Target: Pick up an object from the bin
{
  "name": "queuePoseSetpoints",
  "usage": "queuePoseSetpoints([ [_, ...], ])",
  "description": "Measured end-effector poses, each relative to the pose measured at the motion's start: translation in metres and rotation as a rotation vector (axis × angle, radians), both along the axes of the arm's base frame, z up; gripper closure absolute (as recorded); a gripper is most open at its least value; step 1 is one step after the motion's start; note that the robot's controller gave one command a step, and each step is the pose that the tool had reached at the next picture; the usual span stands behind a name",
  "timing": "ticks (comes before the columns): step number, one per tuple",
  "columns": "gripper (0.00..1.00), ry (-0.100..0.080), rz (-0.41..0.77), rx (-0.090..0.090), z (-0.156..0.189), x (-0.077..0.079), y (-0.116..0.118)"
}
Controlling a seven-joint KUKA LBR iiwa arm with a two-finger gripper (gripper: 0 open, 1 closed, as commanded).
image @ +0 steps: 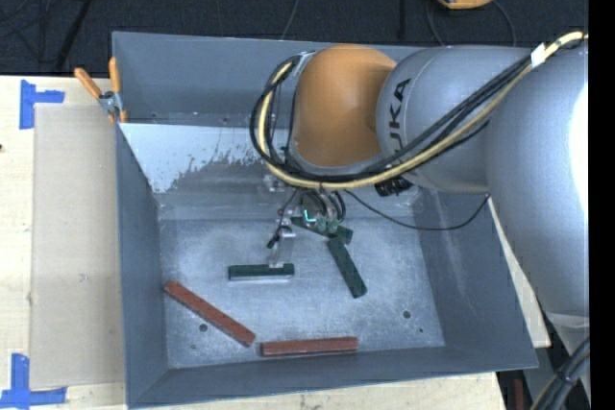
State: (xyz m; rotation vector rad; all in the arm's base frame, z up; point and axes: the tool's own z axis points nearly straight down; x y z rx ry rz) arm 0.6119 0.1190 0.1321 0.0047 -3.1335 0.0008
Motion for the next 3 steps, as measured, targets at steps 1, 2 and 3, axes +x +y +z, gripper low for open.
queuePoseSetpoints([
  [1, 0.0, 0.002, 0.021, 0.0, -0.067, -0.041, 0.018],
  [2, 1.0, -0.007, 0.015, 0.001, -0.062, -0.037, 0.017],
  [3, 1.0, -0.018, 0.079, 0.002, 0.068, -0.025, -0.002],
])
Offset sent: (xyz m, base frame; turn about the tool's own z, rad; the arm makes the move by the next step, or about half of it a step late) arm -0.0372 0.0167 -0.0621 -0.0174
